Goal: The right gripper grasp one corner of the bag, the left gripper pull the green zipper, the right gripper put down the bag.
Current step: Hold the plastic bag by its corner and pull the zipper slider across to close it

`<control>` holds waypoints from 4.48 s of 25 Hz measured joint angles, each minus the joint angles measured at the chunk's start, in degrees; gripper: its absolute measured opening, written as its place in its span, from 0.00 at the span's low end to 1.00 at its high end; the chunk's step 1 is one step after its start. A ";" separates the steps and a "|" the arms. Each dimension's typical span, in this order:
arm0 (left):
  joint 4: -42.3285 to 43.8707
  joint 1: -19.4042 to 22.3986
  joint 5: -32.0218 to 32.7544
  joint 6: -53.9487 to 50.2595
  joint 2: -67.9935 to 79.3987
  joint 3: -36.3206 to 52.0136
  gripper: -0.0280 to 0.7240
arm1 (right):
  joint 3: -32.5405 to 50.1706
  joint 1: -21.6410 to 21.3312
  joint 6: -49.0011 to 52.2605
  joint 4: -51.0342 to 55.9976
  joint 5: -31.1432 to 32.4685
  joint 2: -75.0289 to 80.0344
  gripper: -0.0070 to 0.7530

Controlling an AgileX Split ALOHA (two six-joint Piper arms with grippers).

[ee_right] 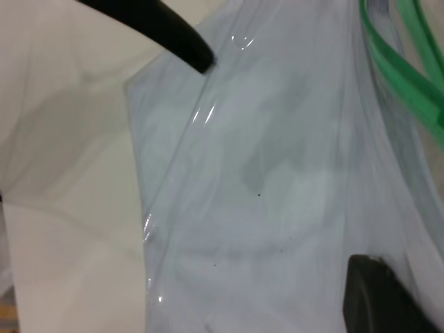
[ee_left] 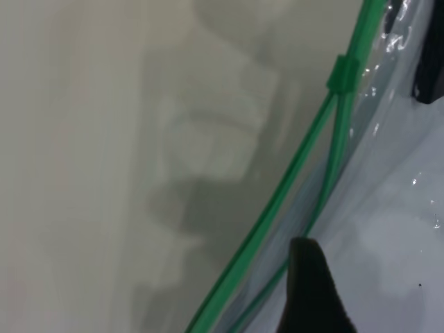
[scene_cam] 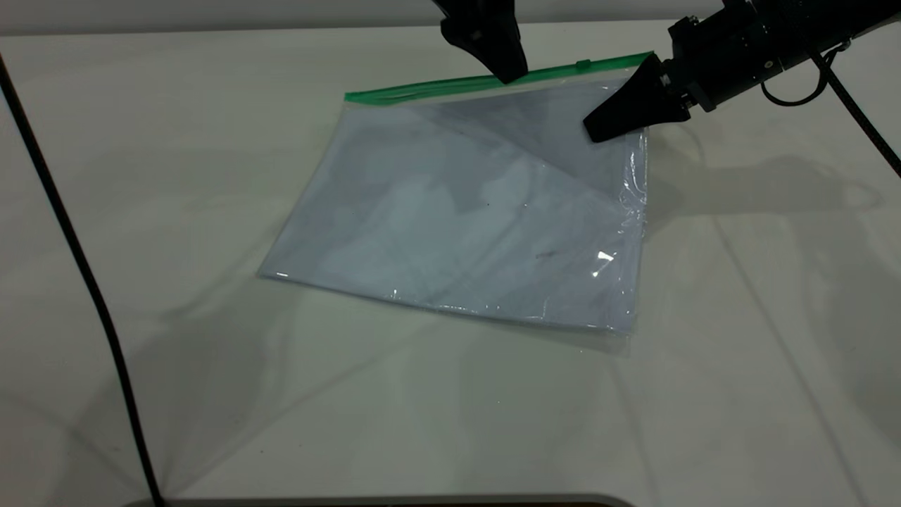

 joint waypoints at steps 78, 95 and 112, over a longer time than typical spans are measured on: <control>-24.94 -0.18 -16.56 29.56 8.31 0.07 0.11 | 0.11 0.74 -11.95 3.93 -10.53 0.00 0.06; -27.74 2.40 -12.21 29.56 8.31 0.01 0.11 | 0.11 -0.36 -10.77 5.50 -7.74 0.00 0.06; -27.71 6.00 -8.94 28.33 8.31 0.01 0.11 | 0.11 -0.36 -9.40 7.09 -6.73 -0.11 0.06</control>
